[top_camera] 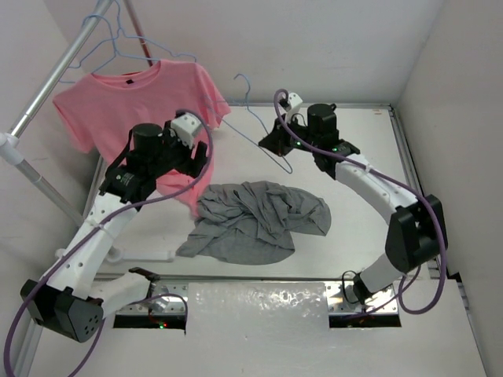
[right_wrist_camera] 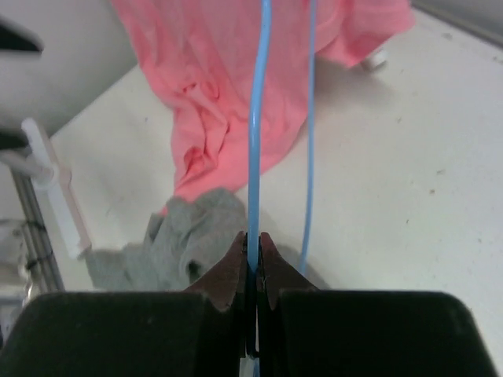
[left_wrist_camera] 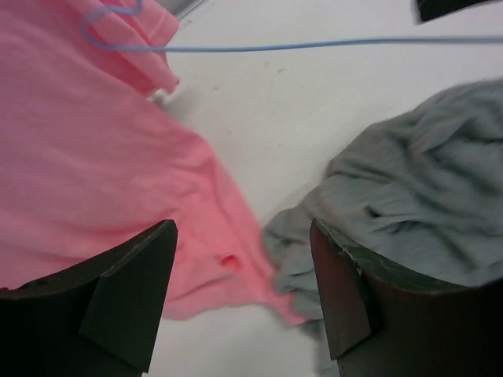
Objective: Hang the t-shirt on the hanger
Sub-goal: Pick up the hanger from the clothesline.
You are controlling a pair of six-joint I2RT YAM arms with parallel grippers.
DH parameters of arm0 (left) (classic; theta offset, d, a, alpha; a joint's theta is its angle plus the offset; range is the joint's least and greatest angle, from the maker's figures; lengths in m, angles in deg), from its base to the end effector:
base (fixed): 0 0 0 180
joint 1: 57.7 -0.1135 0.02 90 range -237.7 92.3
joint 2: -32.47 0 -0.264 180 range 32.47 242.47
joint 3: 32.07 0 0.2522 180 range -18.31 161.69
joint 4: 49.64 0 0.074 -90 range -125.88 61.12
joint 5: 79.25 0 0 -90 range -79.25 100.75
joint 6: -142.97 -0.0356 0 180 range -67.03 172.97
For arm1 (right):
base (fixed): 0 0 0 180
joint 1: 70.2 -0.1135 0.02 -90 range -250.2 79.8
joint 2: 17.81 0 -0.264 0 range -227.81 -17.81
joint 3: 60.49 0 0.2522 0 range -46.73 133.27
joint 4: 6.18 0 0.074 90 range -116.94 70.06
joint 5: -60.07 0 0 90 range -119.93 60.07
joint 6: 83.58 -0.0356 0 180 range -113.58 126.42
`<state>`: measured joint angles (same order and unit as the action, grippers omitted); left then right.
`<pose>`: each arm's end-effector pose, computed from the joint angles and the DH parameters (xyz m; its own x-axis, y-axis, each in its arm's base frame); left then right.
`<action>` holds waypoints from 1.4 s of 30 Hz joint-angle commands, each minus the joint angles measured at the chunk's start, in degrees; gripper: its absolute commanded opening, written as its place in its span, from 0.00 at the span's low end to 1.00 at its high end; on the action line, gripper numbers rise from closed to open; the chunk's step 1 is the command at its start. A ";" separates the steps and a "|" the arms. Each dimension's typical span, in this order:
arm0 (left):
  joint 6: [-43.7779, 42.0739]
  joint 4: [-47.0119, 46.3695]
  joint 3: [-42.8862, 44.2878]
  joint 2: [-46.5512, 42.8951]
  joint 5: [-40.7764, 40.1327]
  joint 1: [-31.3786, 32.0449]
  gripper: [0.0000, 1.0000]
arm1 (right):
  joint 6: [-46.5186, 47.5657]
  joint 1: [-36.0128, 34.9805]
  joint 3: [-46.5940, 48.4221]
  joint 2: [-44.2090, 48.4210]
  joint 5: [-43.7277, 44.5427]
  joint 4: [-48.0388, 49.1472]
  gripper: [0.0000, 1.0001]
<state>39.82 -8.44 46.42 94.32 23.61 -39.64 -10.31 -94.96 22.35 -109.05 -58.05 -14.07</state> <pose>0.2219 -0.0807 0.3733 -0.2723 0.3221 -0.9067 0.5716 0.8122 0.1168 0.3347 0.1729 0.3110 -0.4685 0.0635 -0.8812 -0.6738 0.6193 0.4029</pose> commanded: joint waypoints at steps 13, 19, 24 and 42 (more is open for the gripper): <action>-48.96 -10.06 1.53 6.70 26.40 -4.17 0.74 | 27.89 0.05 -1.75 14.69 -13.90 -31.27 0.00; -46.99 -9.14 -0.31 7.76 37.23 -4.70 0.74 | 29.30 -0.03 -3.51 15.92 -18.19 -29.86 0.00; -56.23 1.09 0.58 8.47 43.55 -5.14 0.62 | 28.86 -0.03 -3.34 16.01 -16.97 -29.69 0.00; -40.29 -13.57 -8.92 6.53 44.88 -4.97 0.00 | 20.63 -0.03 -8.60 16.27 -18.47 -14.25 0.18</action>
<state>-0.90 -20.41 37.96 102.62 64.70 -44.29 15.59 -95.09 15.16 -93.62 -75.62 -38.74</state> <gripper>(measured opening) 0.009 0.044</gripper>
